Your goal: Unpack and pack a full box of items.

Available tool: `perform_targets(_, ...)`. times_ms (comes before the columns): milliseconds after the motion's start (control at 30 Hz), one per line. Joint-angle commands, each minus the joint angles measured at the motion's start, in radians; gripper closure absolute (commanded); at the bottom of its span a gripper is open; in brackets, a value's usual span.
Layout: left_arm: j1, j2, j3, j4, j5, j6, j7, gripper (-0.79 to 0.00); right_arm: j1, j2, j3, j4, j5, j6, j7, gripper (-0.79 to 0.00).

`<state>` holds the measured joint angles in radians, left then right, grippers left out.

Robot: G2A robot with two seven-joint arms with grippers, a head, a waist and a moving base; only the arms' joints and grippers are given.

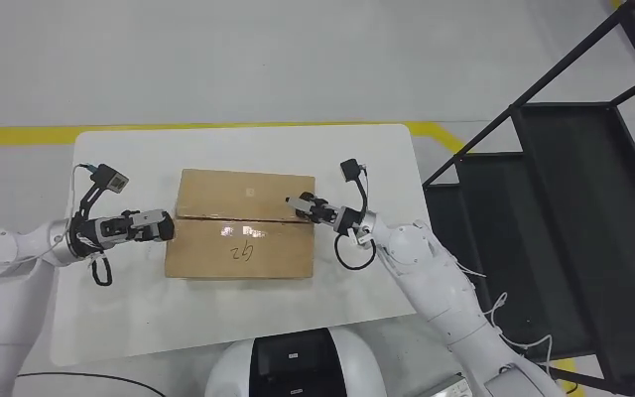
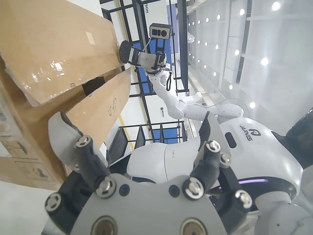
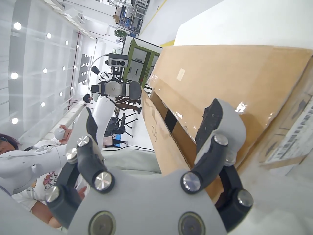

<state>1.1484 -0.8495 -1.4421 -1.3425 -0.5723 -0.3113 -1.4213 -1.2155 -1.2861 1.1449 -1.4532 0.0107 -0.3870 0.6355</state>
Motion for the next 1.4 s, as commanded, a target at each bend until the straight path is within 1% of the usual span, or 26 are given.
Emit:
perform_targets(0, -0.027, -0.005, 0.027, 0.034, 0.004, 0.0, 0.002, -0.785, 0.0, -0.001, -0.003, 0.001, 0.002, 0.0, -0.01, -0.785)
perform_targets(267, -0.128, -0.027, 0.126, 0.14, 0.028, -0.009, -0.012, -0.785, -0.012, 0.003, 0.008, -0.006, 0.004, 0.003, -0.039, -0.785)
perform_targets(433, -0.165, -0.035, 0.159, 0.183, 0.044, -0.017, -0.025, -0.785, -0.04, 0.01, 0.04, -0.039, 0.035, 0.016, -0.04, -0.785)
perform_targets(567, -0.19, -0.037, 0.183, 0.204, 0.102, -0.013, -0.022, -0.785, -0.074, 0.02, 0.09, -0.081, 0.089, 0.04, -0.037, -0.785)
perform_targets(767, -0.194, -0.039, 0.195, 0.203, 0.094, -0.003, -0.037, -0.785, -0.168, 0.035, 0.173, -0.161, 0.151, 0.083, -0.052, -0.785)
perform_targets(867, -0.194, -0.039, 0.195, 0.203, 0.094, -0.003, -0.037, -0.785, -0.227, 0.039, 0.195, -0.174, 0.148, 0.131, -0.092, -0.785)
perform_targets(1033, -0.194, -0.039, 0.195, 0.203, 0.094, -0.003, -0.037, -0.785, -0.296, 0.034, 0.162, -0.173, 0.213, 0.177, -0.129, -0.785)
perform_targets(1167, -0.194, -0.039, 0.195, 0.203, 0.094, -0.003, -0.037, -0.785, -0.31, 0.027, 0.115, -0.153, 0.276, 0.203, -0.111, -0.785)
perform_targets(1367, -0.194, -0.039, 0.195, 0.203, 0.094, -0.003, -0.037, -0.785, -0.326, 0.027, 0.103, -0.138, 0.308, 0.239, -0.105, -0.785)
